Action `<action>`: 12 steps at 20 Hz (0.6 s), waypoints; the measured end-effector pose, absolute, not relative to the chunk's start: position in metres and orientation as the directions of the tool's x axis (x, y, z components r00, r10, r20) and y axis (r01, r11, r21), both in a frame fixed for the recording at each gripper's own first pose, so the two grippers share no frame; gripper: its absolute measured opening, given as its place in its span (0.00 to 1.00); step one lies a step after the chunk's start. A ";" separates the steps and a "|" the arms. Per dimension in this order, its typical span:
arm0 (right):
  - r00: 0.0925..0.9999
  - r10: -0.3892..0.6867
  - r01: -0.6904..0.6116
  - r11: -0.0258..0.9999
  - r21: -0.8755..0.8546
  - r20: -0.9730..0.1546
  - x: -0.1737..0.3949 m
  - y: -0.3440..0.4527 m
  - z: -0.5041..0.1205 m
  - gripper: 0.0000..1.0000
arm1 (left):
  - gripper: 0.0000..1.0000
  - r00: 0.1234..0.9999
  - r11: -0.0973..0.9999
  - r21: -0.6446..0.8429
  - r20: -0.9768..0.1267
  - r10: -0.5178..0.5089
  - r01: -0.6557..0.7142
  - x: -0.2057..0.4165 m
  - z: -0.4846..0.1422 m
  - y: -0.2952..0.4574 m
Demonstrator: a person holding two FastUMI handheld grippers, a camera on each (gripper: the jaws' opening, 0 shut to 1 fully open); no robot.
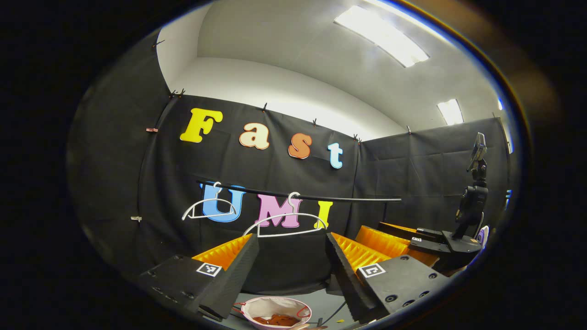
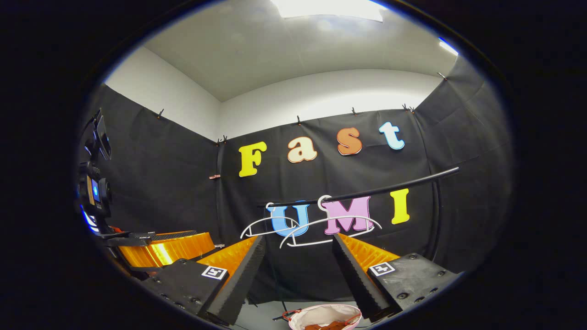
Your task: Grasp the clothes on the hanger with both hands and then place them into the laundry hamper below.
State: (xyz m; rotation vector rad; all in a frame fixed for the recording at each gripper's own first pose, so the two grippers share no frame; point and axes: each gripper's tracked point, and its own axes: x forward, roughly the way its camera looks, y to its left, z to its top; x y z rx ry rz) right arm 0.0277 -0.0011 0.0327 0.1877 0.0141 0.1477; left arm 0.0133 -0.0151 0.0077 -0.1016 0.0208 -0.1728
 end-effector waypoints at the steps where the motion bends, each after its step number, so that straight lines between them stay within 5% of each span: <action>1: 0.989 0.146 -0.142 0.972 0.189 -0.004 0.028 -0.001 0.031 0.96 | 0.92 0.985 0.980 -0.105 -0.014 -0.171 0.168 0.013 0.007 -0.014; 12: 0.989 0.147 -0.144 0.969 0.198 -0.002 0.028 0.007 0.033 0.96 | 0.93 0.986 0.981 -0.114 -0.026 -0.163 0.159 0.011 0.001 -0.008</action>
